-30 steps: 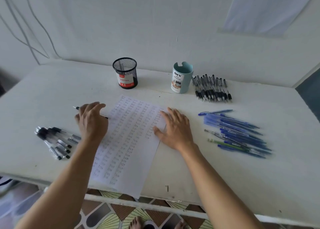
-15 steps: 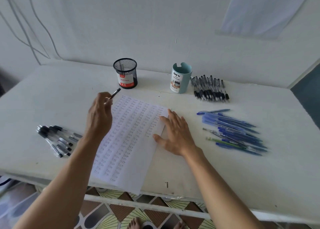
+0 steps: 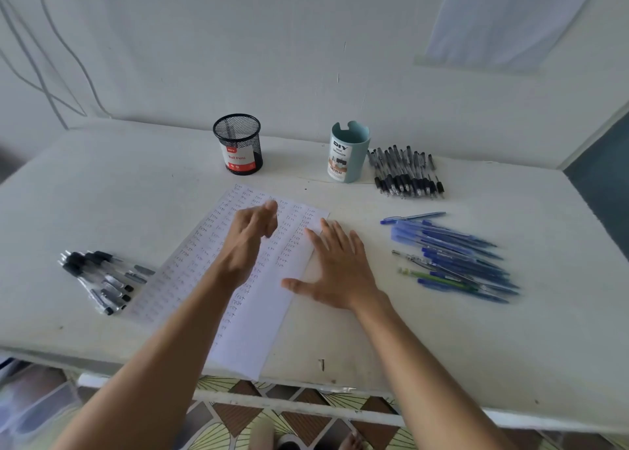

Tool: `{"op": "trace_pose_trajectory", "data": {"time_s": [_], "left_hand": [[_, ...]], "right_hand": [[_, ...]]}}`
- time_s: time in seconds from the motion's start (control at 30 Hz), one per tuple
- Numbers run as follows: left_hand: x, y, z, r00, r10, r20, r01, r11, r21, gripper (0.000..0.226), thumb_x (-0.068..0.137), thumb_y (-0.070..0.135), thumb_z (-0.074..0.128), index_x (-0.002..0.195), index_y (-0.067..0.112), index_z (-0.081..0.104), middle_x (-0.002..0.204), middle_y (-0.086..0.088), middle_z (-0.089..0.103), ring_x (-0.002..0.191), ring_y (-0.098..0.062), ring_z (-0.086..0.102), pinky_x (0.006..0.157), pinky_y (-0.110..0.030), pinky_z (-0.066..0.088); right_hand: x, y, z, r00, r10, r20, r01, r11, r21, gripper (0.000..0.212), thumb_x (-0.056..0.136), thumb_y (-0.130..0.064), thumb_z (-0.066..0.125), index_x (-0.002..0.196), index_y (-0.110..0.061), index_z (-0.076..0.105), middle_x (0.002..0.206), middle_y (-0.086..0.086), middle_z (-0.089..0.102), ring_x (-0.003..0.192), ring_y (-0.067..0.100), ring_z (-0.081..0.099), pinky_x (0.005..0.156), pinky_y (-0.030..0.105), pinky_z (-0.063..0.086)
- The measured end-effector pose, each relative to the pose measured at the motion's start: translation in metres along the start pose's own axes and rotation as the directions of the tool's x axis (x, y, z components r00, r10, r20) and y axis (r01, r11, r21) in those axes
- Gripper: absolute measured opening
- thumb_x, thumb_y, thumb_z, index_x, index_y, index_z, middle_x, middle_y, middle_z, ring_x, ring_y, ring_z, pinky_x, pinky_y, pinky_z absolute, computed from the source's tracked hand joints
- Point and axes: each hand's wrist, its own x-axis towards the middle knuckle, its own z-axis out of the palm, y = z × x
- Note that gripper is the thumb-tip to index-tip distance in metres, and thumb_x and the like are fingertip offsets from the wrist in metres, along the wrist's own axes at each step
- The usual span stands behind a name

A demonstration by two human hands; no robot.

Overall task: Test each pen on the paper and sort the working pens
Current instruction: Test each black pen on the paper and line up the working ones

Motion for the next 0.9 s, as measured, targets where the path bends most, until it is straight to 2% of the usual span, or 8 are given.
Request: {"op": "trace_pose_trajectory", "data": {"time_s": [0.13, 0.23, 0.33, 0.4, 0.5, 0.63, 0.77, 0.9], "left_hand": [[0.008, -0.011, 0.002, 0.993, -0.031, -0.115, 0.022, 0.997, -0.079, 0.039, 0.088, 0.061, 0.06, 0.071, 0.028, 0.071, 0.065, 0.006, 0.06, 0.061, -0.012, 0.046, 0.06, -0.029, 0.037], [0.008, -0.025, 0.001, 0.983, -0.059, -0.175, 0.042, 0.994, -0.1, 0.057, 0.102, 0.056, 0.031, 0.088, 0.025, 0.077, 0.09, -0.005, 0.071, 0.079, -0.019, 0.061, 0.072, -0.035, 0.046], [0.003, -0.033, 0.0, 0.973, -0.108, -0.203, 0.116, 0.993, 0.028, 0.069, 0.1, 0.064, 0.02, 0.092, 0.018, 0.071, 0.076, -0.006, 0.065, 0.068, -0.021, 0.059, 0.065, -0.037, 0.047], [0.001, -0.033, 0.003, 0.961, -0.131, -0.242, 0.157, 0.983, 0.092, 0.057, 0.104, 0.053, 0.034, 0.09, 0.007, 0.066, 0.068, -0.006, 0.068, 0.062, -0.024, 0.064, 0.064, -0.042, 0.053], [0.001, -0.032, 0.003, 0.949, -0.215, -0.228, 0.238, 0.968, 0.077, 0.032, 0.094, 0.032, 0.069, 0.09, 0.0, 0.067, 0.079, -0.004, 0.076, 0.077, -0.019, 0.075, 0.077, -0.033, 0.06], [-0.002, -0.031, -0.001, 0.956, -0.212, -0.201, 0.245, 0.957, 0.155, 0.018, 0.078, 0.017, 0.086, 0.084, 0.01, 0.071, 0.081, -0.005, 0.076, 0.077, -0.018, 0.075, 0.072, -0.029, 0.059], [-0.003, -0.031, 0.004, 0.926, -0.195, -0.323, 0.269, 0.942, 0.203, 0.019, 0.082, 0.0, 0.068, 0.073, -0.006, 0.053, 0.062, -0.008, 0.068, 0.054, -0.013, 0.063, 0.049, -0.027, 0.047], [-0.002, -0.038, 0.0, 0.916, -0.192, -0.351, 0.294, 0.918, 0.265, 0.026, 0.067, -0.007, 0.056, 0.065, -0.004, 0.031, 0.055, -0.009, 0.036, 0.054, -0.021, 0.039, 0.051, -0.035, 0.031]], "right_hand": [[0.0, -0.002, 0.0, 1.0, 0.013, 0.013, -0.013, 1.0, -0.026, 0.109, 0.075, -0.093, 0.03, 0.159, -0.03, -0.001, 0.166, 0.0, -0.017, 0.15, 0.017, -0.023, 0.121, 0.048, -0.014], [0.001, -0.003, 0.0, 0.999, 0.03, 0.013, -0.03, 0.999, -0.039, 0.107, 0.076, -0.092, 0.031, 0.159, -0.031, 0.0, 0.166, 0.0, -0.016, 0.151, 0.017, -0.022, 0.121, 0.048, -0.013], [0.002, -0.004, 0.0, 0.999, 0.035, -0.002, -0.035, 0.999, -0.038, 0.108, 0.074, -0.092, 0.034, 0.158, -0.031, 0.003, 0.167, 0.001, -0.011, 0.152, 0.018, -0.017, 0.122, 0.048, -0.01], [0.002, -0.005, 0.001, 0.999, 0.03, -0.02, -0.031, 0.999, -0.031, 0.108, 0.074, -0.091, 0.036, 0.158, -0.03, 0.005, 0.167, 0.001, -0.009, 0.152, 0.019, -0.015, 0.122, 0.048, -0.009], [0.002, -0.005, 0.001, 0.999, 0.032, -0.038, -0.033, 0.999, -0.018, 0.108, 0.074, -0.091, 0.039, 0.158, -0.03, 0.007, 0.167, 0.001, -0.007, 0.153, 0.018, -0.013, 0.122, 0.047, -0.008], [0.002, -0.005, 0.002, 0.999, 0.032, -0.039, -0.033, 0.999, -0.027, 0.109, 0.073, -0.092, 0.037, 0.158, -0.03, 0.006, 0.167, 0.001, -0.008, 0.153, 0.019, -0.014, 0.122, 0.047, -0.009], [0.002, -0.004, 0.004, 0.999, 0.035, -0.034, -0.036, 0.999, -0.017, 0.109, 0.073, -0.092, 0.036, 0.158, -0.031, 0.004, 0.167, 0.0, -0.01, 0.152, 0.018, -0.015, 0.122, 0.048, -0.009], [0.002, -0.003, 0.004, 0.999, 0.035, -0.021, -0.035, 0.999, -0.019, 0.109, 0.073, -0.093, 0.034, 0.158, -0.032, 0.002, 0.167, -0.001, -0.012, 0.152, 0.018, -0.017, 0.122, 0.048, -0.009]]}}
